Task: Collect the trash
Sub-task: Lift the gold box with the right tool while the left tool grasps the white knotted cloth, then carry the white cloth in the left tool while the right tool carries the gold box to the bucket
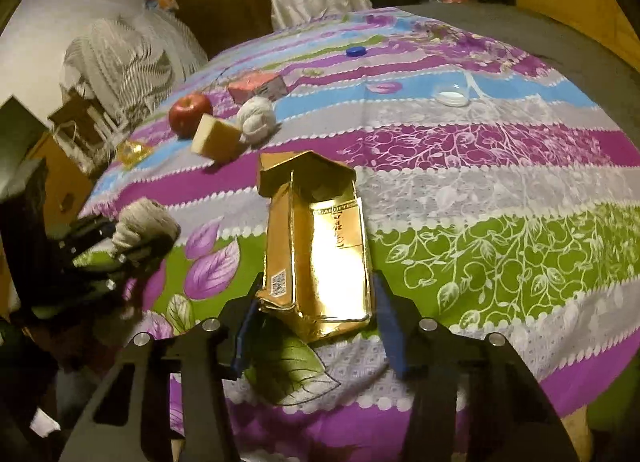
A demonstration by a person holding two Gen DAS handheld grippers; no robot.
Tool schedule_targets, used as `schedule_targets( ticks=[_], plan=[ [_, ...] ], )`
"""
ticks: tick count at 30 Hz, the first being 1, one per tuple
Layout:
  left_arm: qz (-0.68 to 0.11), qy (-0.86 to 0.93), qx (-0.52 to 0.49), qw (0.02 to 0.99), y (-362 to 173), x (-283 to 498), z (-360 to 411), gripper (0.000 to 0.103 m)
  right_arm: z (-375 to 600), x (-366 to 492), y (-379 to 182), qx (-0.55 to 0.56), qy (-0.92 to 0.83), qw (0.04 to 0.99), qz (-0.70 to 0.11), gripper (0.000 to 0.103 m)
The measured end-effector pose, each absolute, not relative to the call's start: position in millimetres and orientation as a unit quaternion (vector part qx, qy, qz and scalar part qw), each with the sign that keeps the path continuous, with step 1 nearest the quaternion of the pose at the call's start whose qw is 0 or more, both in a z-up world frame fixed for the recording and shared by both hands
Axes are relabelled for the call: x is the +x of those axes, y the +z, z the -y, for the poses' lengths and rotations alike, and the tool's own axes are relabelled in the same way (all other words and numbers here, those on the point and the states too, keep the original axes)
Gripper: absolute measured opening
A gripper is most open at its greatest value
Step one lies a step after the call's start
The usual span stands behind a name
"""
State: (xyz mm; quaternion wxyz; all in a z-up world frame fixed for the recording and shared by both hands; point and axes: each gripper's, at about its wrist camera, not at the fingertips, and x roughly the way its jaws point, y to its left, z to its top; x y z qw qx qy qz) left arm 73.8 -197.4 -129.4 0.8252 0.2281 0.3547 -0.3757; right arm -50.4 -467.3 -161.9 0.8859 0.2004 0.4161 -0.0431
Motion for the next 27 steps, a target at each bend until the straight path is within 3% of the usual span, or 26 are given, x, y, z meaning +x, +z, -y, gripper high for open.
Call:
schedule_targets(
  ticks=[15, 27],
  plan=[
    [-0.374, -0.253, 0.208, 0.868, -105.3, 74.3, 177.7, 0.038, 450.7, -64.8, -138.1, 0.193, -0.058, 0.900, -0.387, 0.051],
    [-0.382, -0.132, 0.155, 0.901, -68.3, 80.6, 104.9, 0.038, 387.5, -48.4, -100.9, 0.151, -0.002, 0.915, -0.373, 0.051]
  ],
)
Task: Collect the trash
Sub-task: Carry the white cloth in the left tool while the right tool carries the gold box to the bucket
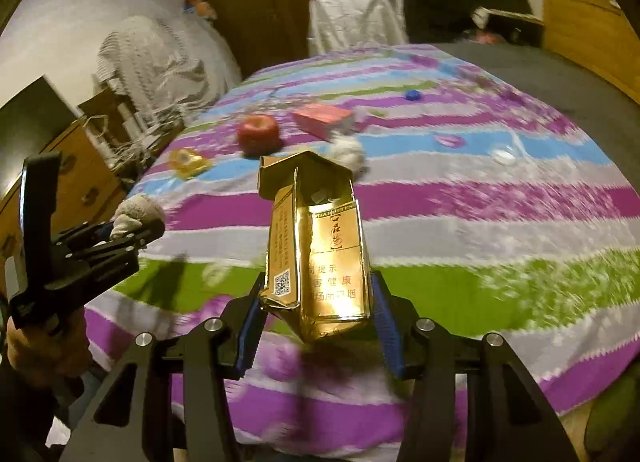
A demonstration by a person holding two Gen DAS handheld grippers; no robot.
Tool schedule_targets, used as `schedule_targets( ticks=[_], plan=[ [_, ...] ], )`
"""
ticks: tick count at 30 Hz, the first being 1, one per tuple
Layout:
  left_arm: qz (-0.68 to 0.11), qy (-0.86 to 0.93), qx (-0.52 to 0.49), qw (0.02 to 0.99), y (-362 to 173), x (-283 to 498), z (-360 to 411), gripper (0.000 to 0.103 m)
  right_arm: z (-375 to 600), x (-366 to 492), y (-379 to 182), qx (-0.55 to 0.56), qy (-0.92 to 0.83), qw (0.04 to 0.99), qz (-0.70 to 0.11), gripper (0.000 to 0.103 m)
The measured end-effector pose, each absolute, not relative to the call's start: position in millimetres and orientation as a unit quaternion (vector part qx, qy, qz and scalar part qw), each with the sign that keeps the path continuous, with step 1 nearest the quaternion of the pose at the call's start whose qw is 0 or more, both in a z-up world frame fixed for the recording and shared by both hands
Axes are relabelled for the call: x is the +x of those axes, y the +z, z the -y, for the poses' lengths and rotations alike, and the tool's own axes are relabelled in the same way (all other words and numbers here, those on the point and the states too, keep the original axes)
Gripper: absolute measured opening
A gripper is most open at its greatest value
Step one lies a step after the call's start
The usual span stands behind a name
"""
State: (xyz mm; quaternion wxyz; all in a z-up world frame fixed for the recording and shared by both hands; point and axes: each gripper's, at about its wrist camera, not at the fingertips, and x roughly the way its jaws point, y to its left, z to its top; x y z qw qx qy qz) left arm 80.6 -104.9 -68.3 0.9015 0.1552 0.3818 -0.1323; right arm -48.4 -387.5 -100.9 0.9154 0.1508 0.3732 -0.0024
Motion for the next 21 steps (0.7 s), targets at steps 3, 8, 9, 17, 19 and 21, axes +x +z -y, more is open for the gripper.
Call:
schedule_targets(
  ticks=[3, 8, 9, 17, 19, 21],
  plan=[
    [-0.378, -0.111, 0.143, 0.908, -59.4, 80.1, 83.9, 0.038, 358.3, -36.9, -88.0, 0.134, 0.025, 0.919, -0.369, 0.051],
    [-0.366, -0.065, 0.115, 0.921, -39.7, 79.8, 35.0, 0.038, 295.1, -11.8, -60.5, 0.096, 0.081, 0.926, -0.356, 0.051],
    [-0.363, -0.053, 0.106, 0.924, -35.1, 80.5, 20.7, 0.038, 283.3, -7.4, -55.0, 0.088, 0.090, 0.927, -0.353, 0.051],
    [-0.347, 0.029, 0.061, 0.936, -6.3, 80.9, -80.6, 0.038, 180.6, 42.5, -9.3, 0.049, 0.166, 0.925, -0.338, 0.051],
    [-0.344, 0.054, 0.051, 0.936, -0.7, 81.0, -110.8, 0.038, 149.7, 56.0, -0.9, 0.040, 0.186, 0.921, -0.340, 0.051],
    [-0.343, 0.083, 0.036, 0.935, 4.7, 81.1, -145.4, 0.038, 119.9, 67.5, 7.0, 0.030, 0.204, 0.917, -0.341, 0.051]
  ],
)
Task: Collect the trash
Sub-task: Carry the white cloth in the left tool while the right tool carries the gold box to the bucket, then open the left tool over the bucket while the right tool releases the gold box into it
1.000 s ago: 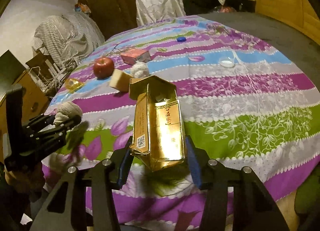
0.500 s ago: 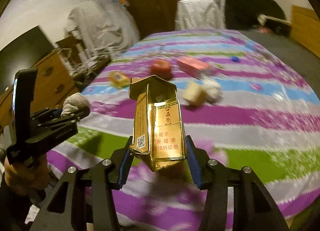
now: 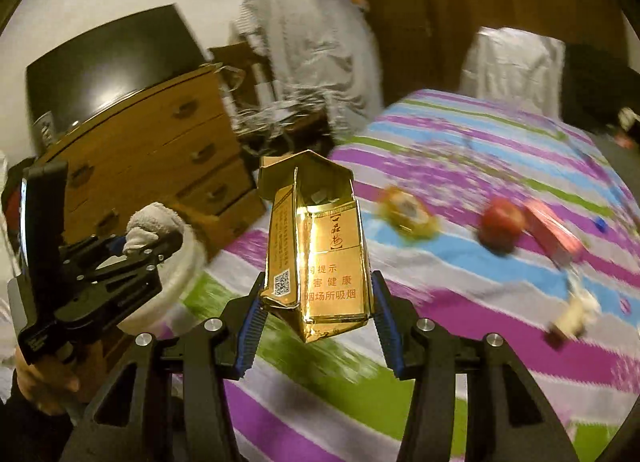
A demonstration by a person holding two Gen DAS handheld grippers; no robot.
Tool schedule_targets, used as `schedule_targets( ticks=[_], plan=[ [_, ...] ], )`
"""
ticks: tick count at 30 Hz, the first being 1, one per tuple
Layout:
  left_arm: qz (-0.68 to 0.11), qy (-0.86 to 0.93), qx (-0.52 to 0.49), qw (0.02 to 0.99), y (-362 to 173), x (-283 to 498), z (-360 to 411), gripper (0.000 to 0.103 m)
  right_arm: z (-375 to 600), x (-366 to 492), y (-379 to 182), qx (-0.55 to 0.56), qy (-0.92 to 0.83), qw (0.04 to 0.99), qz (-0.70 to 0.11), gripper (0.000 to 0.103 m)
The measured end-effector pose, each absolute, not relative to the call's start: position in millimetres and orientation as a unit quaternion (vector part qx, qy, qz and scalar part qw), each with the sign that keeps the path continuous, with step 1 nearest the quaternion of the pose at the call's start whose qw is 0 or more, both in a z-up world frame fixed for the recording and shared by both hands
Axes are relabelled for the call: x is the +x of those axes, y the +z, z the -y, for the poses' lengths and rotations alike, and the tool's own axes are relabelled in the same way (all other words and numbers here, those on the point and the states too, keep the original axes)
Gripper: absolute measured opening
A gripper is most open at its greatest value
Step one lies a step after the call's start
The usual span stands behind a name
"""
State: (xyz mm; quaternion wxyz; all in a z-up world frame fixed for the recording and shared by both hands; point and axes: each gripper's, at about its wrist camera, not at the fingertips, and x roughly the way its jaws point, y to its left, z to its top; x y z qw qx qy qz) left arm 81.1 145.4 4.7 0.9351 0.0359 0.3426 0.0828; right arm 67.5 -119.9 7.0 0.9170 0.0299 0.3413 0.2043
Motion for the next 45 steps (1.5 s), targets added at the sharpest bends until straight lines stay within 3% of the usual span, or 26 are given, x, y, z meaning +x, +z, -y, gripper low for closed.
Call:
schedule_targets(
  ticks=[19, 45],
  plan=[
    [-0.342, 0.224, -0.011, 0.912, 9.8, 64.9, -335.3, 0.038, -156.1, 122.7, 38.3, -0.058, 0.330, 0.868, -0.366, 0.051],
    [-0.375, 0.222, -0.014, 0.900, -16.2, 70.1, -372.3, 0.038, -210.8, 143.6, 19.0, -0.052, 0.368, 0.836, -0.403, 0.051]
  ],
)
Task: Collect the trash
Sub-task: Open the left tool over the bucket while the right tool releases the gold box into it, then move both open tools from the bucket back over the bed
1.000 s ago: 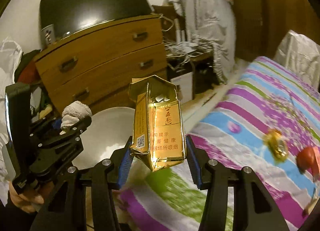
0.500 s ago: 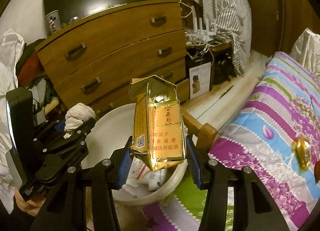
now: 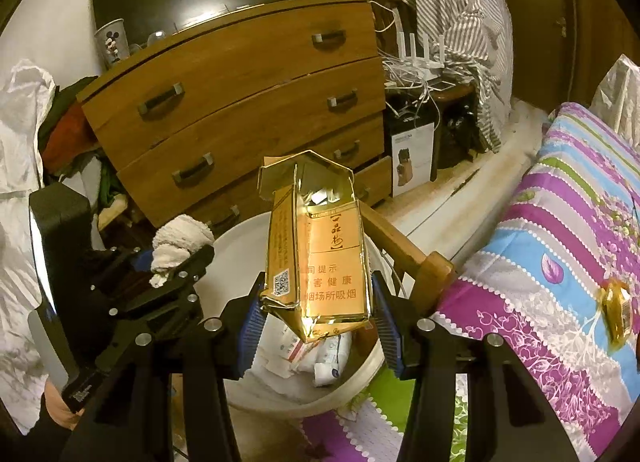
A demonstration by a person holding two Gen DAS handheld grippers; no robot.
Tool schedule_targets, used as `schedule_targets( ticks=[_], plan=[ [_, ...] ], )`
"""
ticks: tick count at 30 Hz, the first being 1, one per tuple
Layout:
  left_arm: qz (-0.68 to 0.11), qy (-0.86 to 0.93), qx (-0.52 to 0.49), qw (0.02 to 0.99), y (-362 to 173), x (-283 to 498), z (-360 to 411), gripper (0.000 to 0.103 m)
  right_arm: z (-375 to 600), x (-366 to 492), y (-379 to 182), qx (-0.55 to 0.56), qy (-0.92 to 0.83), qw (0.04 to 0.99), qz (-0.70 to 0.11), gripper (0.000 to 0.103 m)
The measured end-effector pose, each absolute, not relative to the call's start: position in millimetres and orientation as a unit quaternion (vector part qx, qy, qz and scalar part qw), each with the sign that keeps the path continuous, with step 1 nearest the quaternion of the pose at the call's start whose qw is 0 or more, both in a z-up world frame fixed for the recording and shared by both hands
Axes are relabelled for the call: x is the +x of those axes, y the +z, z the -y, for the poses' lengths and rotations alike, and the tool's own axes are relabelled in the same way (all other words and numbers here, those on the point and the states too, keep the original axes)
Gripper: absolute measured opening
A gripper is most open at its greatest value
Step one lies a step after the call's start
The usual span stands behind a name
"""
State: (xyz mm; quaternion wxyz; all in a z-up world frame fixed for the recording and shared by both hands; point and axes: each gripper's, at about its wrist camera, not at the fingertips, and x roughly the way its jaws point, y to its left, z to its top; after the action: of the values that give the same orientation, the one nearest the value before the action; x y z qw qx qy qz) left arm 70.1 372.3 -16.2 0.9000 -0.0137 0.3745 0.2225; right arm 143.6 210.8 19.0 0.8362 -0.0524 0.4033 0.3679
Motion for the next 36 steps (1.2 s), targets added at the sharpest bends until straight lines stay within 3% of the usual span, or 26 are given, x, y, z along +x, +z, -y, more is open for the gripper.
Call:
schedule_targets(
  ticks=[15, 17, 18, 20, 21, 36],
  plan=[
    [-0.370, 0.222, -0.011, 0.902, -14.1, 73.3, -373.2, 0.038, -222.5, 142.5, 27.9, -0.060, 0.387, 0.831, -0.394, 0.052],
    [-0.370, 0.222, -0.011, 0.902, -14.2, 74.4, -373.6, 0.040, -225.8, 142.9, 27.5, -0.065, 0.397, 0.827, -0.392, 0.053],
    [-0.371, 0.221, -0.011, 0.902, -14.6, 75.2, -373.6, 0.042, -227.1, 142.8, 27.6, -0.066, 0.399, 0.827, -0.390, 0.061],
    [-0.379, 0.224, -0.008, 0.898, -17.1, 78.1, -374.0, 0.056, -228.5, 144.1, 27.1, -0.069, 0.394, 0.831, -0.386, 0.070],
    [-0.377, 0.225, -0.008, 0.898, -17.8, 77.9, -373.9, 0.065, -226.9, 145.1, 26.4, -0.067, 0.392, 0.833, -0.383, 0.070],
    [-0.380, 0.229, -0.003, 0.896, -21.5, 80.9, -374.9, 0.066, -214.9, 146.0, 19.3, -0.067, 0.382, 0.839, -0.382, 0.070]
  ],
)
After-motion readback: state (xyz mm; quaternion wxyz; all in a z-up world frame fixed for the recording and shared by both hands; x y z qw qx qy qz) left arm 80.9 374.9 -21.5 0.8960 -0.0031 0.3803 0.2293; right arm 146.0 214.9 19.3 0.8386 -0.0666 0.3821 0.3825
